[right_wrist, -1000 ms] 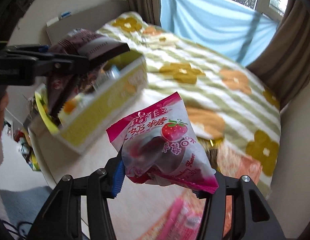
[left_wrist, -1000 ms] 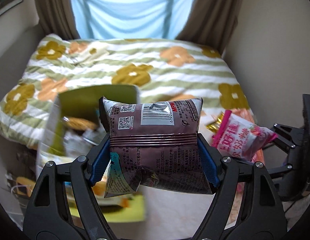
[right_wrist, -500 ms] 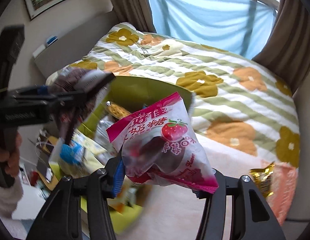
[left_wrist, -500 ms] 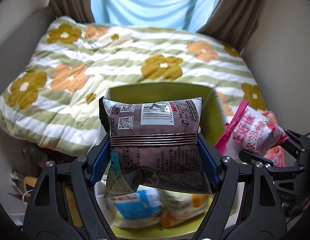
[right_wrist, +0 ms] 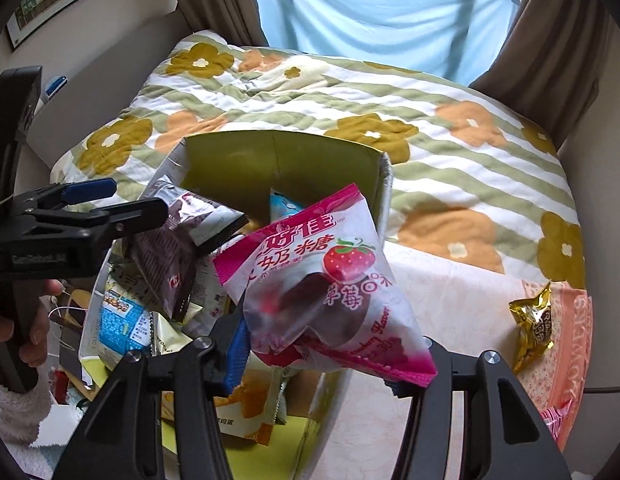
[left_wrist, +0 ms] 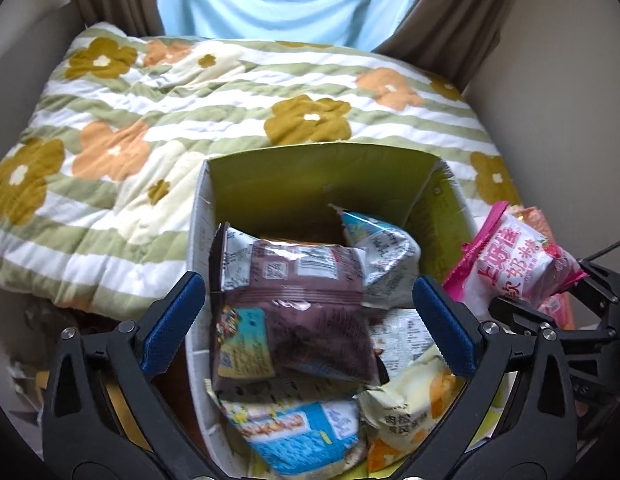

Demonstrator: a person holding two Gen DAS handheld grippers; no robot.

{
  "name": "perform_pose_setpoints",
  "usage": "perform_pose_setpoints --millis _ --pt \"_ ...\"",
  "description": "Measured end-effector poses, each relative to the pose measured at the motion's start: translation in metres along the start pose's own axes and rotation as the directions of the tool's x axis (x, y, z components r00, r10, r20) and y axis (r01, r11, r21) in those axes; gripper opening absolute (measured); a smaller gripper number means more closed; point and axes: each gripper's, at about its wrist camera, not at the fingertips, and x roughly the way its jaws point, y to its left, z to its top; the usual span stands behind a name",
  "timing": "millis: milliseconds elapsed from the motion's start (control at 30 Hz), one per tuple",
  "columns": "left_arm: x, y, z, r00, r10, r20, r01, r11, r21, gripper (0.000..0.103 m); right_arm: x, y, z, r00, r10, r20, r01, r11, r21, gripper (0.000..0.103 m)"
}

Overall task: Organize snacks
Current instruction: 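Lift the brown bag and pink candy bag and carry them over the yellow box, then open both grippers to drop the brown bag and pink candy bag into the box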

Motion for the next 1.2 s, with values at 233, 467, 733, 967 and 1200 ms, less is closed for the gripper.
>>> perform_pose_setpoints --millis 233,467,733,967,1200 --pt "-0.028 0.000 -0.024 0.999 0.031 0.030 -0.029 0.998 -0.050 0.103 -0.004 -0.002 0.002 0.998 0.056 0.041 -0.058 0.998 0.030 0.050" --pt "-0.033 0.008 -0.037 0.997 0.071 0.019 -0.070 0.995 -0.069 0.103 0.010 0.010 0.011 0.996 0.078 0.048 -0.080 0.996 0.025 0.057" --pt "-0.041 0.014 -0.053 0.999 0.052 0.015 -0.051 0.996 -0.079 0.103 0.001 0.016 -0.001 0.988 0.092 0.121 -0.096 0.995 0.029 0.102" --pt "-0.037 0.007 -0.055 0.999 0.041 0.002 -0.041 0.999 -0.022 0.103 -0.012 0.014 -0.014 0.989 0.048 0.138 -0.061 0.994 0.086 0.102" --pt "-0.040 -0.028 -0.046 1.000 0.005 0.020 -0.006 0.999 0.043 0.103 -0.035 -0.008 -0.024 0.980 -0.018 0.196 -0.013 0.987 0.158 0.102"
